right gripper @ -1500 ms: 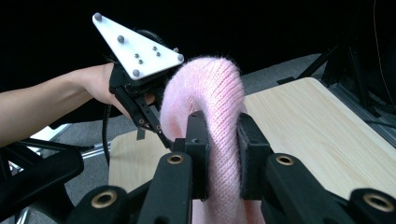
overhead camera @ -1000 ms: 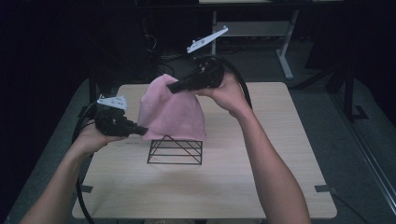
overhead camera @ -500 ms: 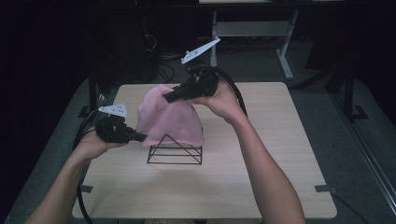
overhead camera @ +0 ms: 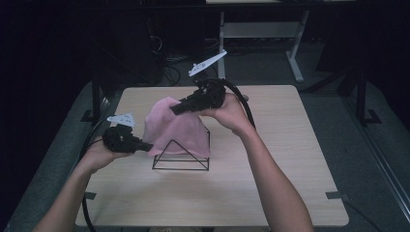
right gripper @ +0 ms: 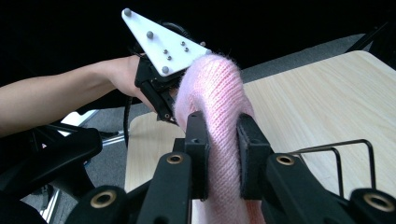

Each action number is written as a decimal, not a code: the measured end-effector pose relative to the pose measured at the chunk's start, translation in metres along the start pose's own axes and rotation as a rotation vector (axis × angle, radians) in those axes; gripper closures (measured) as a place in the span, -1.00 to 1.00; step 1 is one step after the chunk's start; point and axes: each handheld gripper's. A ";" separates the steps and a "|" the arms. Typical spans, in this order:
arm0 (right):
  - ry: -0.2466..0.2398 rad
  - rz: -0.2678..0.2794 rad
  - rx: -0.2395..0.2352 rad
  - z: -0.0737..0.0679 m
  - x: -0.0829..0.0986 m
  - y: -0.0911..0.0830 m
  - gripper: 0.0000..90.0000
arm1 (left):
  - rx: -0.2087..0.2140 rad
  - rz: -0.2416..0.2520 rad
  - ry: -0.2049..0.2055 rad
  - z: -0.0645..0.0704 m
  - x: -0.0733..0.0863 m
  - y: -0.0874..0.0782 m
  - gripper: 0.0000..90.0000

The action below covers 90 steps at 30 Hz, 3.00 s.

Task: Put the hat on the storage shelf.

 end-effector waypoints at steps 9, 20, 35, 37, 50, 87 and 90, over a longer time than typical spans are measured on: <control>0.006 -0.019 -0.024 0.000 0.008 0.012 0.71 | -0.002 -0.011 -0.014 -0.004 0.011 0.007 0.85; 0.013 -0.038 -0.042 0.002 0.022 0.023 0.70 | -0.025 -0.059 -0.019 -0.007 0.020 0.015 0.85; 0.067 -0.055 -0.083 0.007 0.048 0.033 0.64 | -0.035 -0.113 -0.013 -0.007 0.028 0.033 0.85; 0.068 -0.056 -0.085 0.006 0.051 0.034 0.62 | -0.038 -0.124 -0.007 -0.007 0.028 0.035 0.85; 0.074 -0.077 -0.084 0.005 0.063 0.035 0.35 | -0.020 -0.134 -0.027 -0.009 0.038 0.043 0.85; 0.055 -0.040 -0.073 0.000 0.074 0.033 0.51 | -0.014 -0.122 -0.055 -0.009 0.047 0.047 0.64; 0.058 -0.045 -0.059 -0.003 0.073 0.027 0.43 | -0.013 -0.127 -0.044 -0.007 0.045 0.044 0.53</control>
Point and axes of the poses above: each handheld gripper's, and its own axes: y roughly forward along the jaws, x roughly out of its underside, z roughly to its right, and after that the axes turned 2 degrees about x, right-handed
